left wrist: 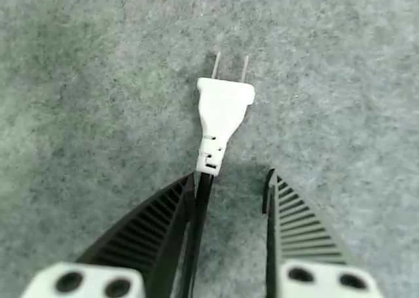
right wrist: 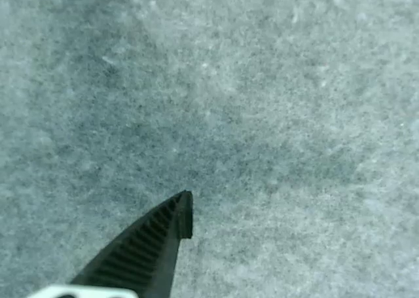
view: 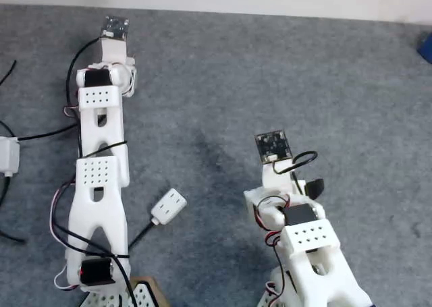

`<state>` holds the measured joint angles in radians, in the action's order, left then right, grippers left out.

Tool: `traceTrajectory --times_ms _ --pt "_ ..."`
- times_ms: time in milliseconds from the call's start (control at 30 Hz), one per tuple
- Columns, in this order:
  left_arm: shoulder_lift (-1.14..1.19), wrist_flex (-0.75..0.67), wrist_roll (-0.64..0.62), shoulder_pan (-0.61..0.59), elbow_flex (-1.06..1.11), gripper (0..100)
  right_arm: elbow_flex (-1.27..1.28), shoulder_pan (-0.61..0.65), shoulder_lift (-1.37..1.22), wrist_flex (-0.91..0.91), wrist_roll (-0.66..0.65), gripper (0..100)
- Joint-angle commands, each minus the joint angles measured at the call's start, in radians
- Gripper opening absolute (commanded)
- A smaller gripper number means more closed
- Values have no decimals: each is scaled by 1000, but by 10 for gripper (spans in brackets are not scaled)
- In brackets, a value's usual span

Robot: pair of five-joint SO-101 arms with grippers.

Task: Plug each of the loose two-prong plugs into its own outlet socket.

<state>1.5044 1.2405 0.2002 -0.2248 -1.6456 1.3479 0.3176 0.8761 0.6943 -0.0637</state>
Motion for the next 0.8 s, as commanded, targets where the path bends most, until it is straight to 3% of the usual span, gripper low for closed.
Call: traceTrajectory --times_ms 0,167,467,767 --pt "15 3 -5 5 -21 174 -5 8 13 -15 0 546" --pt "15 -2 -2 -16 -21 0 -5 8 13 -15 0 546" --pt "-19 17 -2 16 -21 5 -5 10 13 -16 0 546" --pt "-352 493 -2 358 -21 5 -5 8 13 4 0 546"
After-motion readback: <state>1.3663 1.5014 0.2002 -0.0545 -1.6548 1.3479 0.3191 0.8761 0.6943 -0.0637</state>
